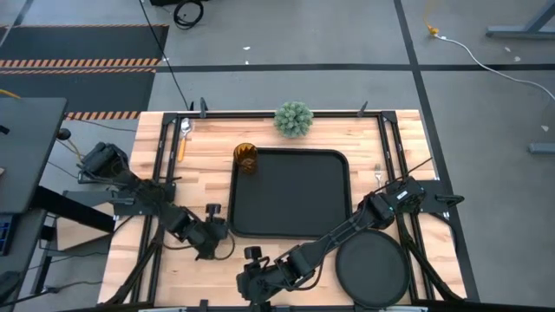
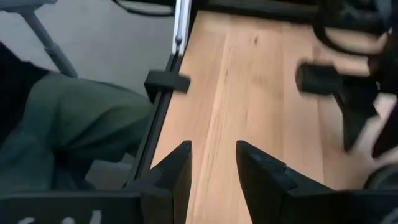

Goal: Pick and place plate/cup/fork/spoon on tray
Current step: Adjust the black serving tray

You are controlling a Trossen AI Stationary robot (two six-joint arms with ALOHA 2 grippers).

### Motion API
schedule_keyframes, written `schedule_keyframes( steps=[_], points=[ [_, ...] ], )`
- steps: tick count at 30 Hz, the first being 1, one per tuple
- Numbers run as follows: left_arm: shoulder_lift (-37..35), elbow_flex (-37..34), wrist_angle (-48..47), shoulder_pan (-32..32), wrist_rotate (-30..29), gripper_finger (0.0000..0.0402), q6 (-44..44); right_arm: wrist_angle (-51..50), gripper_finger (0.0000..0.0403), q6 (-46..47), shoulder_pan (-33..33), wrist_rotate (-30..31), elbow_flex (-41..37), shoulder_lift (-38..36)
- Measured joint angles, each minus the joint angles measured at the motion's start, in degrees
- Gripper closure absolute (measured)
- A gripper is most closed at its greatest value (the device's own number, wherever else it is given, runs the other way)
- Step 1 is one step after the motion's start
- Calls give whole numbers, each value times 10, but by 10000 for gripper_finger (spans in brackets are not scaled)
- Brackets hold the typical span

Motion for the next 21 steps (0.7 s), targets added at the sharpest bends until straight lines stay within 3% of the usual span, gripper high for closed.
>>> schedule_keyframes(
  steps=[7,12,18,21],
  points=[
    [0,2,51,-49,15,269,19,-118,271,114,0,7,0,-33],
    [-1,22,50,-69,-34,269,20,-140,271,152,9,20,0,-53],
    [-1,36,-83,-52,-147,269,-17,-140,271,189,36,24,0,-57],
    [-1,22,-143,-26,-157,269,-73,-140,271,209,55,40,0,-55]
  ],
)
